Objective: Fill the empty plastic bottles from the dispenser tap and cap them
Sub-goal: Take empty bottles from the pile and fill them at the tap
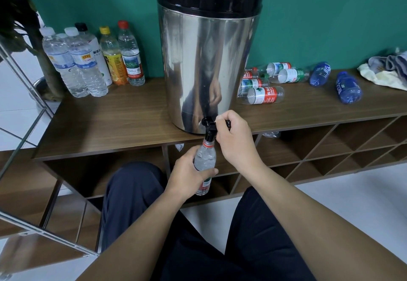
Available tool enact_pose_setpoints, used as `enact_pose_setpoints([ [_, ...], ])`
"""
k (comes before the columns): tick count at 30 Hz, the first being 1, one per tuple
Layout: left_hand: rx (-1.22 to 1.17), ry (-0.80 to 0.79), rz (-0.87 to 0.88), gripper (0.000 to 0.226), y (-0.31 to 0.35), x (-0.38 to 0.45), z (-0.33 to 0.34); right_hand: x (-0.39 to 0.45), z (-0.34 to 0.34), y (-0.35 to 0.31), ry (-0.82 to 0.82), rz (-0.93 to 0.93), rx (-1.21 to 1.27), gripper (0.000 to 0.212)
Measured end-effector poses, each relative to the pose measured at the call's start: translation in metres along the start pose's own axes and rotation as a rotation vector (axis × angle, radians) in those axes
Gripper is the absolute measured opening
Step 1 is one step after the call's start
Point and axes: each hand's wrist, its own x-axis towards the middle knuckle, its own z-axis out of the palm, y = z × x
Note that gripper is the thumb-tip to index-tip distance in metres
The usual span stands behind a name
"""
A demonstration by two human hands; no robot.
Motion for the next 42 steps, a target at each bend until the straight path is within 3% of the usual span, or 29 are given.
enact_pose_setpoints([
  [9,0.0,0.002,-0.019,0.069,-0.001,0.001,0.002,0.004,-0.011,-0.021,-0.035,-0.238,-0.334,0.006],
  [14,-0.016,-0.002,-0.014,0.065,-0.001,0.001,0.004,-0.001,-0.011,-0.015,-0.111,-0.195,-0.214,0.021],
  [19,-0.003,-0.005,-0.007,0.059,-0.005,0.003,0.006,-0.004,-0.025,-0.001,-0.094,-0.07,0.092,0.024],
  [23,0.041,-0.005,-0.013,0.055,-0.007,0.006,0.009,0.013,-0.043,0.039,0.053,-0.076,-0.186,0.007],
  [27,0.062,-0.014,-0.025,0.055,-0.01,0.011,0.015,0.028,-0.059,0.073,0.023,-0.086,-0.514,0.035],
  [33,0.057,-0.001,-0.002,0.054,-0.01,0.014,0.024,0.051,-0.061,0.086,-0.133,-0.046,-0.575,0.05],
  [42,0.031,-0.007,0.013,0.058,-0.007,0.013,0.031,0.062,-0.047,0.088,-0.142,-0.015,-0.641,0.025],
])
